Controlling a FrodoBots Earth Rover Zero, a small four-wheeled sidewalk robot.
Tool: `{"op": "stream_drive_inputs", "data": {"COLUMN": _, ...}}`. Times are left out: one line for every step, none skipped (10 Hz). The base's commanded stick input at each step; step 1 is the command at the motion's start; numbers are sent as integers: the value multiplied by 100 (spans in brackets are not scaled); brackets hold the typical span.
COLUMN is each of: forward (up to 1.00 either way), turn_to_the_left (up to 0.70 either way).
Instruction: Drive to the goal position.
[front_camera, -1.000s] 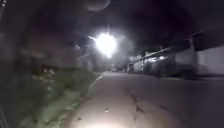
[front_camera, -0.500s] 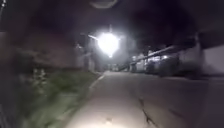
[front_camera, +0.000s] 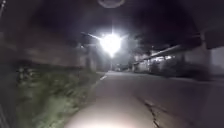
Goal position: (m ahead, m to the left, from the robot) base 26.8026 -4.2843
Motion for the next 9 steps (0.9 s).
{"op": "stream_drive_inputs", "data": {"forward": 70, "turn_to_the_left": 0}}
{"op": "stream_drive_inputs", "data": {"forward": 70, "turn_to_the_left": 0}}
{"op": "stream_drive_inputs", "data": {"forward": 70, "turn_to_the_left": 0}}
{"op": "stream_drive_inputs", "data": {"forward": 70, "turn_to_the_left": 0}}
{"op": "stream_drive_inputs", "data": {"forward": 70, "turn_to_the_left": 0}}
{"op": "stream_drive_inputs", "data": {"forward": 70, "turn_to_the_left": -11}}
{"op": "stream_drive_inputs", "data": {"forward": 70, "turn_to_the_left": -32}}
{"op": "stream_drive_inputs", "data": {"forward": 70, "turn_to_the_left": -35}}
{"op": "stream_drive_inputs", "data": {"forward": 70, "turn_to_the_left": -35}}
